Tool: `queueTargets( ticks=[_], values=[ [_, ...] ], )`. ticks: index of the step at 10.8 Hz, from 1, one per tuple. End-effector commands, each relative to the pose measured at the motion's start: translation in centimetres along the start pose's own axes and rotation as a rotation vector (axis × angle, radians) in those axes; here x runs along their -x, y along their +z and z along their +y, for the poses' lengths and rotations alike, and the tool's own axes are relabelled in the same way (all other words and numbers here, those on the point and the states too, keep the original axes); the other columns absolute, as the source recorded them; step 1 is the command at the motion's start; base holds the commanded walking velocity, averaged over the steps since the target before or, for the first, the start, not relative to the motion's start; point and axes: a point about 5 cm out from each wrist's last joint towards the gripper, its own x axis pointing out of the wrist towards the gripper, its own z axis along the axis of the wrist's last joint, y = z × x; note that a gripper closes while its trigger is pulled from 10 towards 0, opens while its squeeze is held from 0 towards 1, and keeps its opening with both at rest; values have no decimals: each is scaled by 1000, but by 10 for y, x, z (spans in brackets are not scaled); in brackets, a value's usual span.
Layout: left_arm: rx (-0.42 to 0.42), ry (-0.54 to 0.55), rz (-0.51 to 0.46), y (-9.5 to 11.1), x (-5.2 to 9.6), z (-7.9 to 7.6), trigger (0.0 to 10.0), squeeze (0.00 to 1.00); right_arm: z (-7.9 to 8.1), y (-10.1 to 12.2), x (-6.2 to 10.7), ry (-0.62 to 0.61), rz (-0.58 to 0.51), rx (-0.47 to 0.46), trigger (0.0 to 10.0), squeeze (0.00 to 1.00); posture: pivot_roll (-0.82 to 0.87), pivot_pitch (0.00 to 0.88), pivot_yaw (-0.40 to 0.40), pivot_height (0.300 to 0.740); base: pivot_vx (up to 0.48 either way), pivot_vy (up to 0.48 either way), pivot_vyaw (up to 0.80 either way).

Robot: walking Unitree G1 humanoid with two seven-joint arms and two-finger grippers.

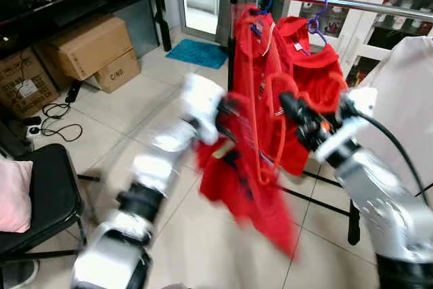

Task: Hang hanger

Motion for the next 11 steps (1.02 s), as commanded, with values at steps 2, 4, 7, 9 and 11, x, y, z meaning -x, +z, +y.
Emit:
queueTargets(
  ticks=[2, 4, 7, 9, 11],
  values=[
    [-5, 70, -27, 5, 22, 11, 0, 0, -40, -7, 8, -317, 90, 127, 10000, 0, -127, 0, 83, 740, 0, 0, 0],
    [27, 245, 11, -10, 55, 35, 1843, 0, -54, -39, 37, -377, 296, 236, 10000, 0, -126, 0, 81, 740, 0, 0, -256],
    [-44, 467, 106, -35, 83, 53, 10000, 0, -59, -72, 83, -528, 424, 253, 10000, 0, -145, 0, 111, 740, 0, 0, -800],
    [-9, 559, -53, -30, 80, 45, 10000, 0, -39, -63, 76, -514, 333, 234, 10000, 0, -167, 0, 132, 740, 0, 0, -800],
    [-54, 550, 43, -38, 80, 45, 10000, 0, -36, -59, 71, -507, 298, 264, 10000, 0, -165, 0, 129, 740, 0, 0, -800]
  ],
)
